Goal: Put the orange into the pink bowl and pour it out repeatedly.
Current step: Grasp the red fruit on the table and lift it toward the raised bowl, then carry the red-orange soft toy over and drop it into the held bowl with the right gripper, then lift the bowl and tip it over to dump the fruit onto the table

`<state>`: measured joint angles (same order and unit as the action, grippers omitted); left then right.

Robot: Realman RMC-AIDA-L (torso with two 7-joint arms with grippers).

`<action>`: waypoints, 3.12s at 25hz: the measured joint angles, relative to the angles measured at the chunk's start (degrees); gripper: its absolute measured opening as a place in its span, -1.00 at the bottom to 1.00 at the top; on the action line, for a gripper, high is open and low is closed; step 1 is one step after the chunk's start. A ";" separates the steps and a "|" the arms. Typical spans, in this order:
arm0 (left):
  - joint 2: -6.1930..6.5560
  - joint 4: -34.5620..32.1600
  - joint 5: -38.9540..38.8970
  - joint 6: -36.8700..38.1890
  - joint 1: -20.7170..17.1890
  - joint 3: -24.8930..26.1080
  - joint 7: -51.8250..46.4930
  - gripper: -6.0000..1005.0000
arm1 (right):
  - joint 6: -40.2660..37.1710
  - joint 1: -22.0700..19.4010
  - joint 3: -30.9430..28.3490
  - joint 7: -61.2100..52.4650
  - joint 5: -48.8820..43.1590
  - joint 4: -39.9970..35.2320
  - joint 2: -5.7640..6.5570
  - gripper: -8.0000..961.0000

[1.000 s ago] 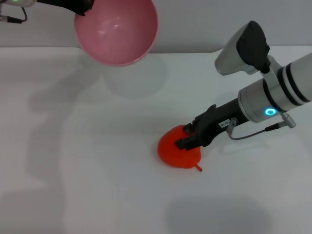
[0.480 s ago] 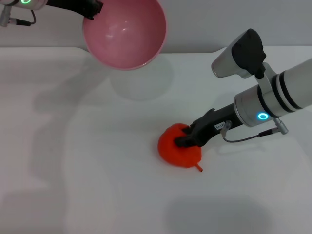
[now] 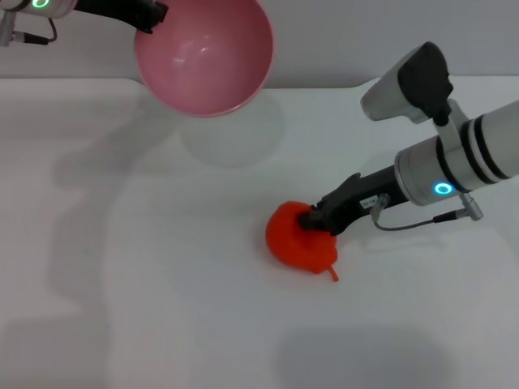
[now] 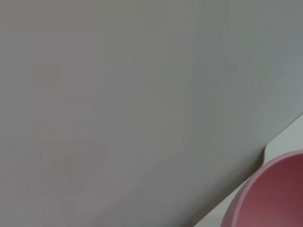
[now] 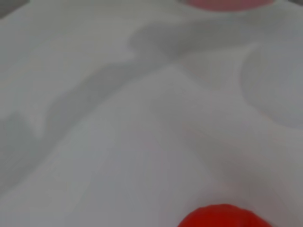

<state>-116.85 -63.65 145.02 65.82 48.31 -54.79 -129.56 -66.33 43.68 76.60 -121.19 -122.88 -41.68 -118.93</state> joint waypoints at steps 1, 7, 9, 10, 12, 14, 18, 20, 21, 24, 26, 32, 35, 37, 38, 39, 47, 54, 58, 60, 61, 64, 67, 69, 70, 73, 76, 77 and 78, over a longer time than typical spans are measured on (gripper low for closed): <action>0.04 0.03 0.00 -0.06 -0.02 0.04 0.00 -0.90 | 0.00 -0.59 -0.11 0.00 0.24 -1.02 0.02 -0.81; 0.24 0.05 0.00 -0.08 -0.18 0.09 0.11 -0.90 | -0.49 -5.17 -1.35 -2.88 0.40 -9.74 0.17 -0.87; 0.26 0.05 0.00 0.01 -0.23 0.27 0.31 -0.90 | -0.47 -7.63 -1.36 -5.18 -1.11 -15.16 0.29 -0.88; 0.28 0.08 0.00 0.06 -0.26 0.30 0.38 -0.90 | -0.37 -8.97 -1.39 -6.35 -2.21 -18.17 0.32 -0.88; 0.31 0.11 0.00 0.18 -0.40 0.29 0.44 -0.90 | -0.19 -11.29 -1.94 -8.37 -4.51 -24.14 0.29 -0.88; 0.32 0.11 0.00 0.27 -0.65 0.18 0.45 -0.90 | -0.07 -12.92 -2.85 -10.06 -6.14 -28.95 0.26 -0.87; 0.32 0.11 0.00 0.33 -0.84 -0.06 0.50 -0.90 | 0.92 -15.86 -4.02 -13.30 -9.72 -39.33 0.15 -0.85; 0.33 0.11 0.00 0.34 -0.95 -0.10 0.63 -0.90 | 1.11 -16.87 -3.90 -13.73 -10.53 -44.85 0.01 -0.85; 0.30 0.11 0.00 0.34 -0.98 -0.12 0.68 -0.90 | 1.15 -17.07 -3.84 -13.76 -10.60 -46.91 -0.07 -0.84; -0.07 0.13 0.00 0.42 -1.14 -0.29 0.79 -0.90 | 1.18 -17.26 -3.41 -13.96 -10.42 -52.85 -0.23 -0.83; -0.28 0.14 -0.01 0.65 -1.28 -0.80 0.83 -0.90 | 1.20 -16.98 -2.29 -14.23 -10.35 -56.30 -0.30 -0.82; -0.59 0.19 -0.06 2.68 -1.83 -6.24 -0.43 -0.90 | 0.96 -15.40 1.99 -14.28 -10.35 -62.73 -0.33 -0.80; -0.76 0.20 -0.19 3.26 -1.83 -7.63 -0.79 -0.90 | 1.09 -14.48 3.76 -14.28 -10.32 -63.00 -0.28 -0.79; -0.83 0.19 -0.33 3.51 -1.86 -8.61 -1.12 -0.90 | 1.23 -13.80 5.07 -14.27 -10.32 -62.23 -0.19 -0.78; -0.85 0.19 -0.41 3.54 -1.88 -9.16 -1.31 -0.90 | 1.31 -13.42 5.72 -14.27 -10.35 -61.52 -0.15 -0.78; -0.85 0.19 -0.48 3.55 -1.90 -9.65 -1.45 -0.90 | 1.42 -13.07 6.37 -14.31 -10.42 -60.77 -0.11 -0.77; -1.02 0.99 -0.76 3.57 -1.45 -12.92 -2.23 -0.90 | 2.59 -10.56 9.53 -14.50 -10.50 -53.79 0.01 -0.74; -1.10 0.99 -1.22 3.41 -1.41 -14.28 -2.74 -0.90 | 2.20 -9.20 10.34 -14.57 -10.39 -51.31 0.03 -0.72; -1.16 1.08 -1.93 3.21 -1.38 -15.41 -2.79 -0.90 | 2.16 -9.34 10.28 -14.60 -10.26 -51.53 0.05 -0.70; -1.16 1.08 -1.93 3.21 -1.38 -15.41 -2.79 -0.90 | 2.16 -9.58 10.07 -14.60 -10.26 -51.71 0.06 -0.59; -1.17 1.07 -2.57 3.10 -1.37 -15.65 -2.81 -0.90 | 2.17 -9.78 9.91 -14.60 -10.26 -51.83 0.07 -0.53; -1.17 1.07 -2.76 3.06 -1.37 -15.77 -2.81 -0.90 | 3.75 -11.63 8.92 -14.51 -10.25 -52.77 -0.10 -0.36; -1.22 1.01 -3.27 1.20 -1.69 -15.87 -2.94 -0.90 | 9.27 -15.43 7.80 -12.28 -8.82 -53.27 -0.44 -0.20; -1.24 0.97 -3.88 0.41 -1.90 -15.87 -3.05 -0.90 | 14.47 -18.50 7.67 -7.49 -5.36 -51.89 -0.58 -0.09; -1.24 0.97 -3.88 0.41 -1.90 -15.87 -3.05 -0.90 | 16.80 -19.76 7.80 -4.60 -2.92 -50.70 -0.59 -0.04; -1.24 0.94 -6.56 -2.91 -2.52 -16.23 -2.96 -0.90 | 25.02 -23.62 9.31 7.56 7.33 -46.05 -0.50 0.01; -1.25 0.94 -7.07 -4.31 -2.86 -16.79 -2.91 -0.90 | 34.27 -27.47 11.92 22.85 22.41 -42.73 -0.41 0.01; -1.21 1.09 -8.10 -7.01 -3.62 -18.76 -2.90 -0.90 | 36.99 -28.65 12.73 29.13 28.47 -41.98 -0.41 0.01; -1.21 1.27 -8.40 -8.38 -3.94 -19.88 -2.90 -0.90 | 38.39 -29.74 13.21 35.58 35.39 -41.32 -0.43 0.01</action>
<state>-118.06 -62.38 136.63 57.45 44.37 -74.68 -132.46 -27.93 13.94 89.82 -85.61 -87.49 -83.00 -119.36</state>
